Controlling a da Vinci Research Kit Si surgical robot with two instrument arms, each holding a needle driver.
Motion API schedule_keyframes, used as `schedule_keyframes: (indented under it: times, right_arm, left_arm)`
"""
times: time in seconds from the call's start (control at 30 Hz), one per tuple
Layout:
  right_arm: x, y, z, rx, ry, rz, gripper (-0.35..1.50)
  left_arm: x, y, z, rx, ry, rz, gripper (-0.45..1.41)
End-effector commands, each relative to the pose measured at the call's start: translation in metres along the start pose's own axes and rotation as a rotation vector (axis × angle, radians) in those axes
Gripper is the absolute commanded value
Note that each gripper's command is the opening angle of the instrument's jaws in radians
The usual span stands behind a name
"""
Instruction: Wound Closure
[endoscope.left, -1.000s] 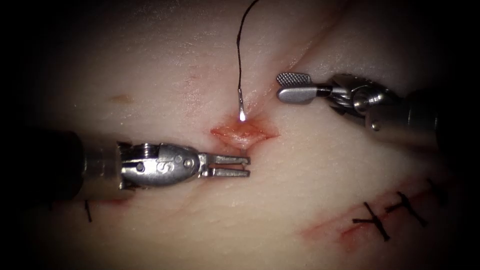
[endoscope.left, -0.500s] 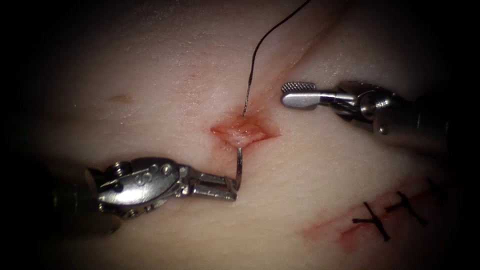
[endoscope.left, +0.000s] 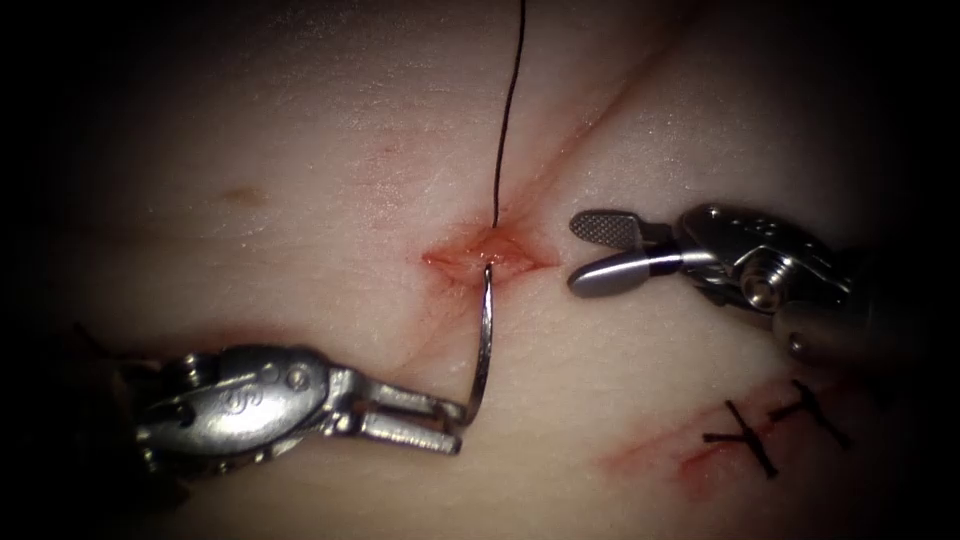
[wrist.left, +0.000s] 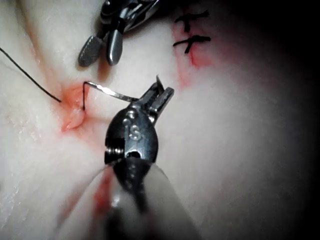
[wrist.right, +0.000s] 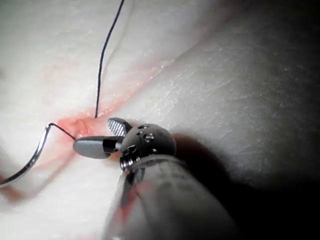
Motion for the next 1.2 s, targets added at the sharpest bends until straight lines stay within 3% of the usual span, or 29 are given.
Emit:
schedule_keyframes:
  times: [0.03,0.17,0.33,0.5,0.83,1.2]
  right_arm:
    - [-0.0003,-0.0016,0.0016,0.026,0.003,0.098,1.26]
    - [0.0009,-0.0036,0.002,0.034,0.001,0.169,1.38]
    - [0.0032,-0.0047,0.0013,0.038,-0.002,0.221,1.38]
    - [0.0038,-0.0049,0.0014,0.037,-0.001,0.241,1.3]
    - [0.0037,-0.0047,0.0026,0.001,0.005,0.282,1.31]
    - [0.0032,-0.0048,0.0044,0.009,-0.029,0.301,1.31]
  left_arm:
    - [-0.0003,-0.0003,0.0004,0.043,-0.019,0.058,-0.45]
    - [0.0008,-0.0014,-0.0002,0.138,-0.055,0.171,-0.45]
    - [0.0021,-0.0025,-0.001,0.252,-0.104,0.284,-0.45]
    - [0.0018,-0.0026,-0.0005,0.312,-0.152,0.348,-0.45]
    - [-0.0005,-0.0012,0.0017,0.372,-0.213,0.404,-0.45]
    - [-0.0006,-0.0004,0.0027,0.363,-0.234,0.45,-0.45]
